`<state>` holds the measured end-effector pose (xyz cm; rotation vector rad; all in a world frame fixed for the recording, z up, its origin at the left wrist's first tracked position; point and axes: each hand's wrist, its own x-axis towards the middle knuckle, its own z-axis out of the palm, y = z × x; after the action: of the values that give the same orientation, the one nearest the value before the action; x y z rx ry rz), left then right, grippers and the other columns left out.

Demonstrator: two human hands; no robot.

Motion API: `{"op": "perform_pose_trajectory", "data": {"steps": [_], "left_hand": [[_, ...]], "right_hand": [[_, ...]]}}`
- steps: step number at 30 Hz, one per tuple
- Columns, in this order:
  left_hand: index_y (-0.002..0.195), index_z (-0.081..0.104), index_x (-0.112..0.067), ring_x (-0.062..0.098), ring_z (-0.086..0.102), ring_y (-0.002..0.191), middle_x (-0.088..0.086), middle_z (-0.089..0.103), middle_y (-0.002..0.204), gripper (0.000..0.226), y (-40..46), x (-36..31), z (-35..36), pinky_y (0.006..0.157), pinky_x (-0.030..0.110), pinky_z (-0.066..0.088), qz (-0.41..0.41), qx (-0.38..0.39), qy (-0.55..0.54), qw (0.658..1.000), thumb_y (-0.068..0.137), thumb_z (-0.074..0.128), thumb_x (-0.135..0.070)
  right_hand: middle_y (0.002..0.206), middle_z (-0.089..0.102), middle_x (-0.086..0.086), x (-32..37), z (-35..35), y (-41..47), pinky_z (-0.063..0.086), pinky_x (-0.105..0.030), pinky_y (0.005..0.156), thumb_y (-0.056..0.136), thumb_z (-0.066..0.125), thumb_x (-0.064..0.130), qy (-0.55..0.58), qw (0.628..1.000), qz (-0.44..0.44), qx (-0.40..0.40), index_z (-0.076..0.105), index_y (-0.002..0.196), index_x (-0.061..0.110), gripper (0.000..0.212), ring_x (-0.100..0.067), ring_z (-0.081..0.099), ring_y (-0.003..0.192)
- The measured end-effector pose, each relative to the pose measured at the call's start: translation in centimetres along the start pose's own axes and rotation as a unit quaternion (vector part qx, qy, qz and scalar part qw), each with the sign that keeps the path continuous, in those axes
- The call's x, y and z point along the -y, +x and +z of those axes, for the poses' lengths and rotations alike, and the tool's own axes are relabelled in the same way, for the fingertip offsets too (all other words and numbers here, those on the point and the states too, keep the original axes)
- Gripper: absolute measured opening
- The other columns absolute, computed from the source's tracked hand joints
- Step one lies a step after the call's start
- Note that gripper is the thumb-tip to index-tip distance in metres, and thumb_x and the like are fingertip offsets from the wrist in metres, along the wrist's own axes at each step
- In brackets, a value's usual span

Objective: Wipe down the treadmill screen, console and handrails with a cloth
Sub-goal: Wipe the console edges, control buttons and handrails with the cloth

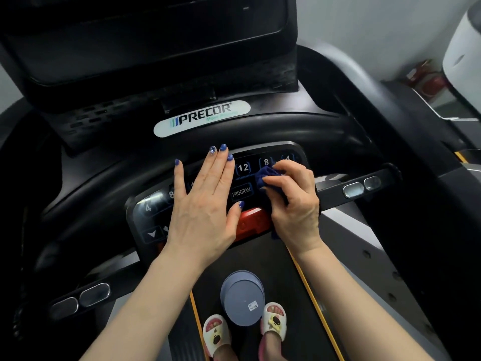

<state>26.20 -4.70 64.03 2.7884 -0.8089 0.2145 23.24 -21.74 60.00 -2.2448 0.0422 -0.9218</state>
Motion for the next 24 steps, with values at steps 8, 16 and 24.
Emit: {"op": "perform_pose_trajectory", "data": {"steps": [8, 16, 24], "left_hand": [[0.155, 0.024, -0.010, 0.015, 0.009, 0.153, 0.004, 0.016, 0.165, 0.071, -0.2, 0.9, -0.2, 0.121, 0.056, -0.005, -0.013, -0.002, 0.007, 1.000, 0.093, 0.039, -0.041], [0.155, 0.026, -0.011, 0.013, 0.009, 0.152, 0.003, 0.017, 0.165, 0.070, -0.2, 1.1, 0.1, 0.121, 0.056, -0.001, -0.010, -0.011, -0.006, 1.000, 0.092, 0.039, -0.040], [0.155, 0.025, -0.011, 0.014, 0.008, 0.153, 0.003, 0.017, 0.165, 0.071, -0.3, 1.2, 0.4, 0.121, 0.058, 0.002, -0.009, -0.013, -0.013, 1.000, 0.091, 0.039, -0.039]], "right_hand": [[0.097, 0.066, -0.009, 1.0, 0.9, 1.3, 0.040, -0.018, 0.089, 0.080, 0.073, -0.005, 0.003, 1.000, -0.023, 0.008, 0.071, 0.089, -0.001, 0.010, -0.023, 0.056, 0.091], [0.096, 0.064, -0.010, 2.0, 2.2, 2.5, 0.045, -0.023, 0.082, 0.082, 0.073, -0.003, -0.008, 1.000, -0.028, 0.007, 0.072, 0.091, 0.001, 0.010, -0.024, 0.055, 0.091], [0.093, 0.065, -0.010, 2.6, 2.6, 3.2, 0.038, -0.013, 0.086, 0.081, 0.073, -0.004, -0.006, 1.000, -0.024, 0.004, 0.072, 0.086, -0.001, 0.006, -0.022, 0.056, 0.089]]}}
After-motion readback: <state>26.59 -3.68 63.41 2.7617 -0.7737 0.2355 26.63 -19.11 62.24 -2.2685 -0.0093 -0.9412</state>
